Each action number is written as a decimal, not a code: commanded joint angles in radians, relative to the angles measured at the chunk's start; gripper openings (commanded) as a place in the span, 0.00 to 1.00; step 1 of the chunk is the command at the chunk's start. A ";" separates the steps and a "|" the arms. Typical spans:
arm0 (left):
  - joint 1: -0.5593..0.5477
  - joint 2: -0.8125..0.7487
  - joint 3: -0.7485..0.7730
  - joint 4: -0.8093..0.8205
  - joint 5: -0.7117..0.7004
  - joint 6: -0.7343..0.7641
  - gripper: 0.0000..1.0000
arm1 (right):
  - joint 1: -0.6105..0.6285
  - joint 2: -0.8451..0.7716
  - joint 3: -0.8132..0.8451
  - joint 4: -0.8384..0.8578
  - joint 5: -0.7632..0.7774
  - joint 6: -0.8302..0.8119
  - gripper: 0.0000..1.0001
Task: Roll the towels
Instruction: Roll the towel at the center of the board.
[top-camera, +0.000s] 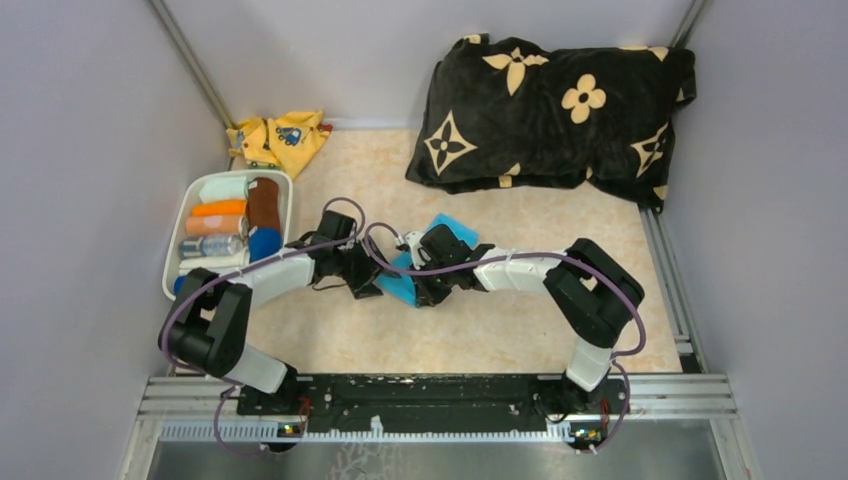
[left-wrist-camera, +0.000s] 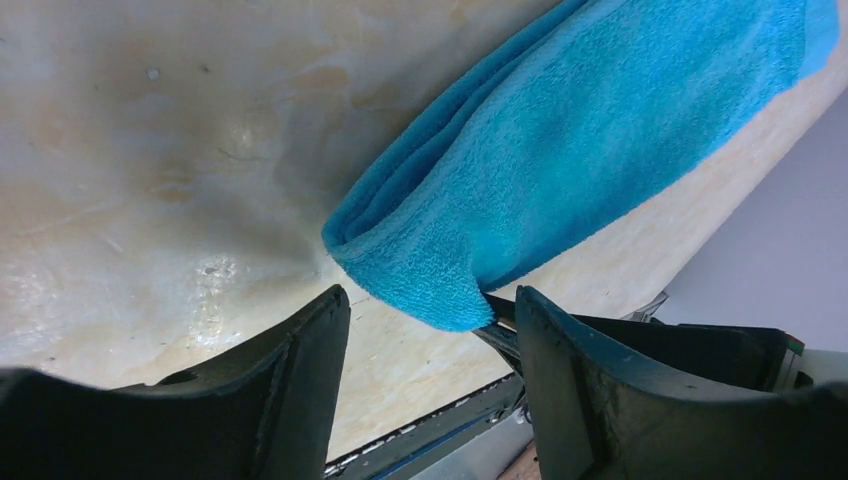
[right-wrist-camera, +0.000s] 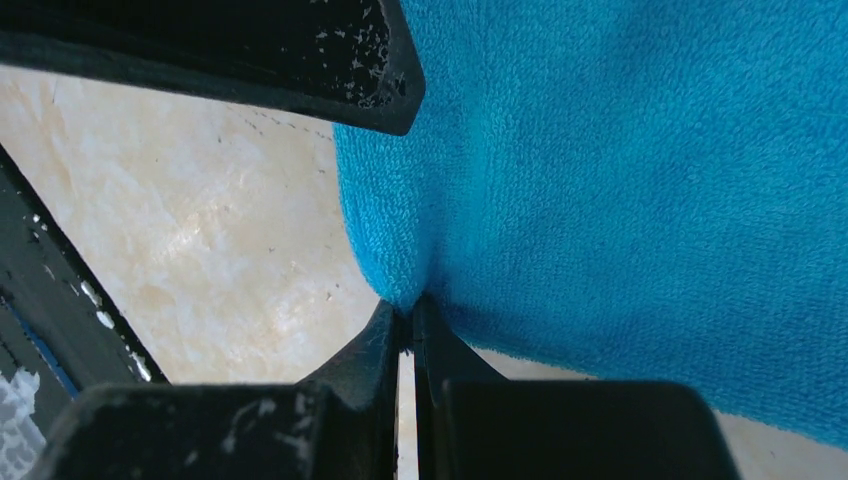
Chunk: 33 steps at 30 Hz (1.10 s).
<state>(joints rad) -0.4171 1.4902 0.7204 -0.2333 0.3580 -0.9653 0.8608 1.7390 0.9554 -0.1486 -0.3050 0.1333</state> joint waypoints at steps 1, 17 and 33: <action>-0.026 -0.003 -0.020 0.007 -0.041 -0.073 0.66 | -0.004 -0.034 -0.018 0.098 -0.040 0.071 0.00; -0.026 0.072 0.028 -0.008 -0.221 -0.035 0.24 | -0.006 -0.076 -0.069 0.141 -0.129 0.101 0.00; 0.008 -0.130 0.064 -0.174 -0.292 0.114 0.52 | -0.187 0.042 -0.101 0.353 -0.548 0.384 0.00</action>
<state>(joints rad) -0.4339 1.4349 0.7654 -0.3531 0.0982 -0.9176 0.7059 1.7378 0.8639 0.0826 -0.6937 0.3988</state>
